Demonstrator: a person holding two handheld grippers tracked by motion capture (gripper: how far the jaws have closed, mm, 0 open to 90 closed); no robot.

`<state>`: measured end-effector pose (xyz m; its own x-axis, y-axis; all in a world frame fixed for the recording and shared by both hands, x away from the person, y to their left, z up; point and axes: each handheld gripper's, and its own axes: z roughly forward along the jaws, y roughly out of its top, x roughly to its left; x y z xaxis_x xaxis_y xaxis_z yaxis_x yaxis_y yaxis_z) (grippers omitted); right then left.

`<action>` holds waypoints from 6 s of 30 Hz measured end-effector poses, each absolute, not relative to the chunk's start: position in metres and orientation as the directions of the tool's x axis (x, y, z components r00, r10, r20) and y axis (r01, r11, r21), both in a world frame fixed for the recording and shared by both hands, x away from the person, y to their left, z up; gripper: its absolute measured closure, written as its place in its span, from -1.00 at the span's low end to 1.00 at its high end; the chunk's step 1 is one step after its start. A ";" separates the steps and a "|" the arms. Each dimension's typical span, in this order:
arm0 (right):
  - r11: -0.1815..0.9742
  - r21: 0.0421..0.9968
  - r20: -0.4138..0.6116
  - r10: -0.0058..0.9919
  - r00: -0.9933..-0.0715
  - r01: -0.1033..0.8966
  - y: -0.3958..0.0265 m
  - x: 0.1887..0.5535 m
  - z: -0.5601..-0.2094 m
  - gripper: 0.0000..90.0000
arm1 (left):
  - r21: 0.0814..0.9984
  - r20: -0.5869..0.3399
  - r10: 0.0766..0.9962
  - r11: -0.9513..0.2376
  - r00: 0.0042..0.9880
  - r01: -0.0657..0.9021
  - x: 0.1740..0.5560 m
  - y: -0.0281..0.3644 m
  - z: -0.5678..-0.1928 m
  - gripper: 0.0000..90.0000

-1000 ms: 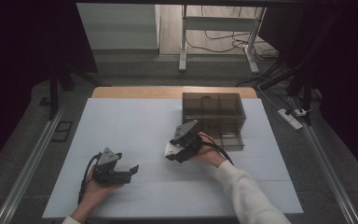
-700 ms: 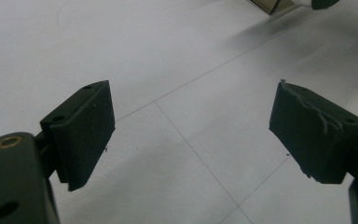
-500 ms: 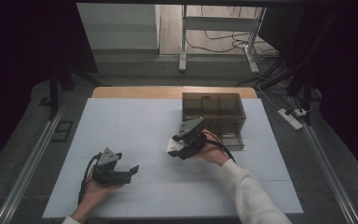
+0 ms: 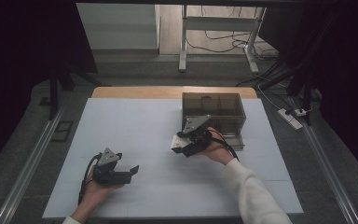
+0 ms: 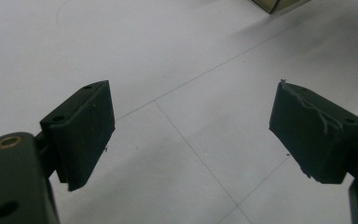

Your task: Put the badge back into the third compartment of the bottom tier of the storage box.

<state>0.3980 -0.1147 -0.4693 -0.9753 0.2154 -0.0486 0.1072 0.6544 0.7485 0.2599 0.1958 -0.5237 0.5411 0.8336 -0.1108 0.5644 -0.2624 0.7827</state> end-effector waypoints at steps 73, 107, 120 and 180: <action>0.600 0.775 -0.071 0.397 -0.915 0.200 -0.194 0.410 -0.457 -0.27 | 0.779 -0.112 0.835 -0.263 0.539 0.569 0.260 0.196 -0.524 -0.68; 0.573 0.780 -0.063 0.471 -0.880 0.251 -0.226 0.423 -0.457 -0.27 | 0.779 -0.112 0.835 -0.263 0.538 0.569 0.260 0.196 -0.524 -0.68; 0.548 0.789 -0.051 0.507 -0.860 0.276 -0.243 0.427 -0.454 -0.27 | 0.781 -0.111 0.835 -0.262 0.538 0.568 0.260 0.196 -0.524 -0.68; 0.538 0.772 -0.061 0.592 -0.803 0.338 -0.305 0.434 -0.470 -0.17 | 0.779 -0.107 0.834 -0.268 0.542 0.567 0.260 0.196 -0.524 -0.68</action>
<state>0.4343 -0.3052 -0.4695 -0.8035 0.5923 -0.0608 0.3383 0.5382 0.7720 0.2598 0.1958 -0.5244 0.5418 0.8337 -0.1070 0.5666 -0.2682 0.7791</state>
